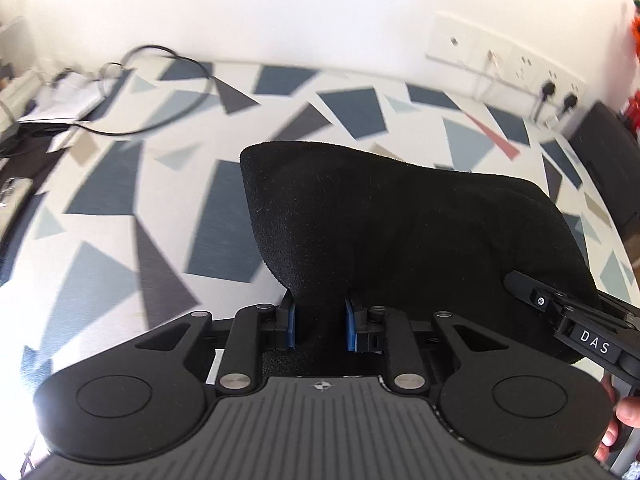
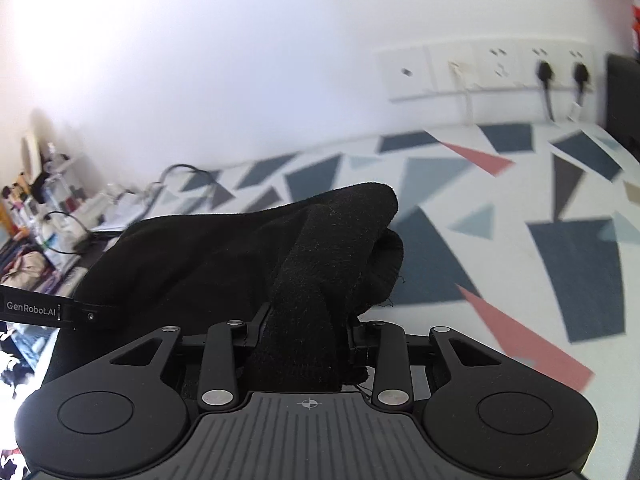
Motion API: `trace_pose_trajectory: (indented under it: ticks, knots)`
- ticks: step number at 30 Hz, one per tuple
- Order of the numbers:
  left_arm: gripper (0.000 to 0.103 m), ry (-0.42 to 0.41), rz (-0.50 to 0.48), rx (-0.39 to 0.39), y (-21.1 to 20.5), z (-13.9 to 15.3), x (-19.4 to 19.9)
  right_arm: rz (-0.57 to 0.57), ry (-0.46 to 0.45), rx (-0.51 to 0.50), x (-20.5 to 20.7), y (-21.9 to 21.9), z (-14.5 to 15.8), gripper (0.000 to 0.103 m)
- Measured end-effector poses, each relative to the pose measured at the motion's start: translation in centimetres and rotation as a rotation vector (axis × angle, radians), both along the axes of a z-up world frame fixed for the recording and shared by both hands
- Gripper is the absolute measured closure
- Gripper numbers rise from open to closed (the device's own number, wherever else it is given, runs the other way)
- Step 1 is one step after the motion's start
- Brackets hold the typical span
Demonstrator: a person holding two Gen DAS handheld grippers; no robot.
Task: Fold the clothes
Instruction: 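Grasp the folded sweatpants bundle with both grippers and lift it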
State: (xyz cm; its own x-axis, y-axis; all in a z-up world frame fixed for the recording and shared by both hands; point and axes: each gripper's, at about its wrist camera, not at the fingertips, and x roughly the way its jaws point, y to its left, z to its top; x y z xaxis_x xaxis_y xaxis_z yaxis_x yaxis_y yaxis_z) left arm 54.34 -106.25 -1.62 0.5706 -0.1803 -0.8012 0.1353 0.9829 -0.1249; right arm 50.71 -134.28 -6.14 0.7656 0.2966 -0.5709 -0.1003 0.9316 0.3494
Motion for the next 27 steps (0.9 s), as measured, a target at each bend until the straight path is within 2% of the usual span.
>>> trace_pose_trajectory:
  ticks: [7, 12, 20, 27]
  knots:
    - [0.081, -0.106, 0.163, -0.037, 9.3, 3.1, -4.5, 0.166, -0.089, -0.038, 1.4, 8.6, 4.1, 0.073]
    - [0.081, -0.153, 0.291, -0.046, 18.3, 4.0, -9.7, 0.309, -0.134, -0.082, 0.1, 19.3, 6.0, 0.073]
    - [0.081, -0.169, 0.534, -0.005, 33.2, 4.9, -18.9, 0.532, -0.148, -0.102, -5.1, 38.8, 7.1, 0.073]
    - [0.081, -0.164, 0.802, -0.001, 42.6, 5.3, -26.5, 0.795, -0.149, -0.101, -7.8, 52.2, 7.8, 0.073]
